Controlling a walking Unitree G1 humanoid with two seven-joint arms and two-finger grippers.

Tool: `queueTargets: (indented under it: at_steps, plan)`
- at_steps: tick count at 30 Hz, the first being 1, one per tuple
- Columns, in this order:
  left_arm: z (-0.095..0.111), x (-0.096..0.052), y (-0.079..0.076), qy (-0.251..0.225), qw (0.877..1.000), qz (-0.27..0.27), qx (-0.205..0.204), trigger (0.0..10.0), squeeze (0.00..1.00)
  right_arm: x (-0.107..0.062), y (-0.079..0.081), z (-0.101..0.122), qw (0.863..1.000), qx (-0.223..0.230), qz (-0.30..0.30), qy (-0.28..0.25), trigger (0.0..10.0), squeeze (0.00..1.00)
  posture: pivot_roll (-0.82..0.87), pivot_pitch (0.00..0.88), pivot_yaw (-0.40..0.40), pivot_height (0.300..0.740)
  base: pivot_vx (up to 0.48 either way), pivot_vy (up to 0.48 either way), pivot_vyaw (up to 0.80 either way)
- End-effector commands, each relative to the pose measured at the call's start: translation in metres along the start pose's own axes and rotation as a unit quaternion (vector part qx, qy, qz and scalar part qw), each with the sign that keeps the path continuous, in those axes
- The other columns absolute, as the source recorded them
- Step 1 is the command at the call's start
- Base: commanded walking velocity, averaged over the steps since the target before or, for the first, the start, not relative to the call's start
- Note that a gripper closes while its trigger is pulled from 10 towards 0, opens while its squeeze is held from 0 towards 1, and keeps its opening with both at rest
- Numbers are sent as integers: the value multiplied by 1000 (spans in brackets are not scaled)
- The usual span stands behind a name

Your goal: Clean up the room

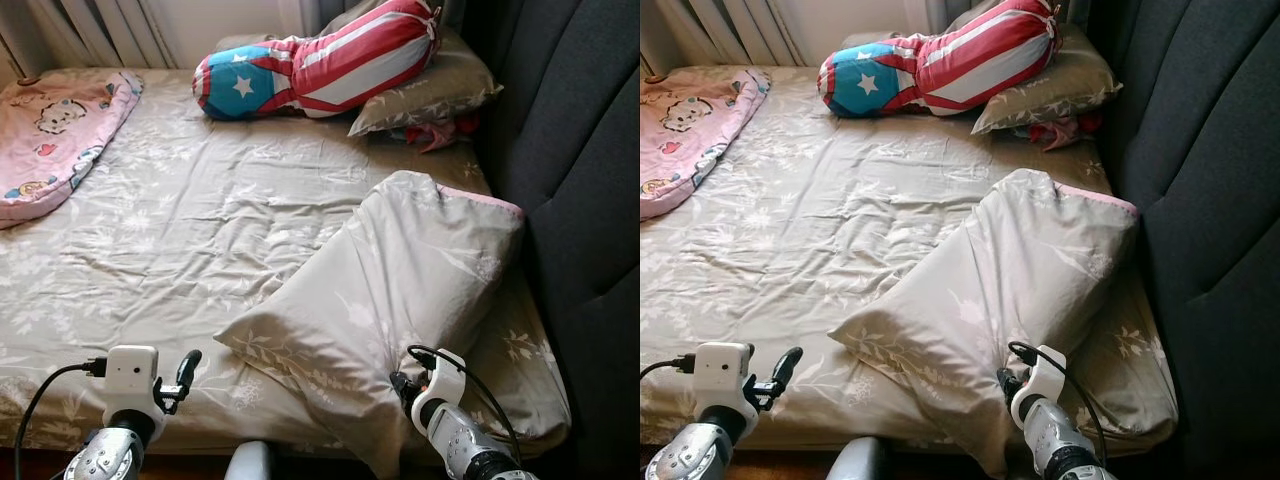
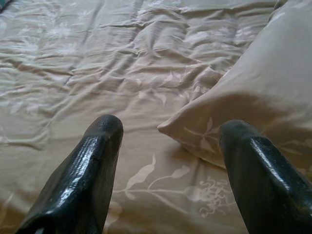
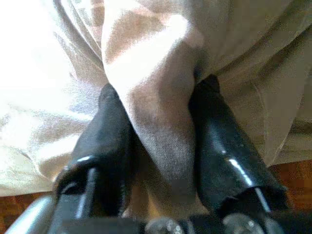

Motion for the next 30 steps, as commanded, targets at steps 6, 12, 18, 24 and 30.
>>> queueTargets:
  at_steps: [6,12,18,24,30]
  plan:
    - [-2,9,-2,-2,1000,5,-8,10000,0,-5,-13,-45,997,34,-19,60,0,0,174,88,12,648,0,0,0]
    - [-5,17,-4,-3,1000,9,-18,10000,0,-7,-24,-42,998,29,-22,45,0,0,138,68,6,648,0,0,0]
    - [-7,25,-9,-5,1000,9,-26,10000,0,-11,-46,-14,996,43,-70,-18,0,0,106,31,0,648,0,0,0]
    - [-5,35,-6,-12,999,19,-29,10000,0,-23,-73,38,987,-13,-118,-105,0,0,70,0,-13,648,0,0,0]
    - [-11,41,-8,-9,999,21,-35,10000,0,-64,-123,115,948,-49,-217,-225,0,0,29,0,-20,648,0,0,0]
Point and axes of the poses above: a point about 5 cm out from each wrist's last joint towards the gripper, its own x axis pointing out of the wrist towards the gripper, its own z axis along the axis of the wrist's last joint, y = z × x, the point moved 3 cm from there along x, pointing out of the wrist towards the gripper, and after that the axes turned 8 degrees about x, right-handed, at the moved point
